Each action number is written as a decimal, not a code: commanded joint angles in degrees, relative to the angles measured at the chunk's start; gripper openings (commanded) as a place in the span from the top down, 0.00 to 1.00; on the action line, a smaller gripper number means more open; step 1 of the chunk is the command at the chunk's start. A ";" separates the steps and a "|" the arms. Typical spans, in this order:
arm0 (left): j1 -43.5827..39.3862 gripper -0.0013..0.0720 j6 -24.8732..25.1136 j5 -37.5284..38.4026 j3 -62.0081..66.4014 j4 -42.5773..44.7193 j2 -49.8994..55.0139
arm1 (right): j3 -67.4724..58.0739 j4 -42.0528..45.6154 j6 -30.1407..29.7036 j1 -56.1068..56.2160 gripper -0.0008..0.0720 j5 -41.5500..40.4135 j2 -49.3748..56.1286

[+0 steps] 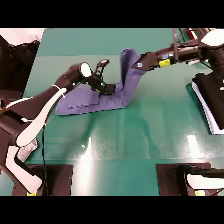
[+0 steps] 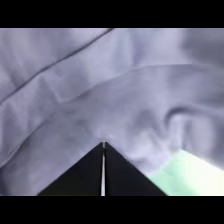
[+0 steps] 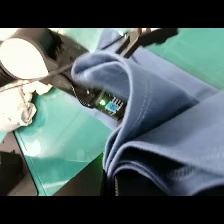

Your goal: Fold the shirts.

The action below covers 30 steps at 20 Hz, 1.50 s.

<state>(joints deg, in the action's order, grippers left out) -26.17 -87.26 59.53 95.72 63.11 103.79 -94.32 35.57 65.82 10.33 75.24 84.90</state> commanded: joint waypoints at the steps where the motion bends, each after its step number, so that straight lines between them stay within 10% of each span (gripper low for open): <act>1: 2.21 0.94 0.74 5.77 5.29 5.57 -3.56 | -5.68 1.97 2.23 5.07 0.98 -0.42 3.26; 20: 19.54 0.94 0.70 17.11 8.07 25.90 -36.57 | -23.74 1.36 4.00 32.22 0.96 -31.34 30.40; 21: 19.54 0.94 0.68 17.77 8.07 25.90 -36.54 | -25.00 0.68 3.63 33.59 0.80 -32.41 32.11; 23: 19.54 0.94 0.68 18.62 8.07 25.90 -36.54 | -24.28 -5.18 0.09 35.85 0.17 -35.95 33.40; 24: 19.54 0.94 0.68 18.75 8.07 25.90 -36.54 | -23.37 -7.21 -1.77 36.46 0.08 -37.07 33.27; 30: 19.54 0.94 0.70 22.84 8.04 25.90 -36.54 | -15.04 -0.17 -2.56 26.64 0.10 -21.94 24.72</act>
<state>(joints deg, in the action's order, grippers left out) -6.68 -86.54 79.99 103.72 88.92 67.31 -113.06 32.51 63.90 41.52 44.88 112.99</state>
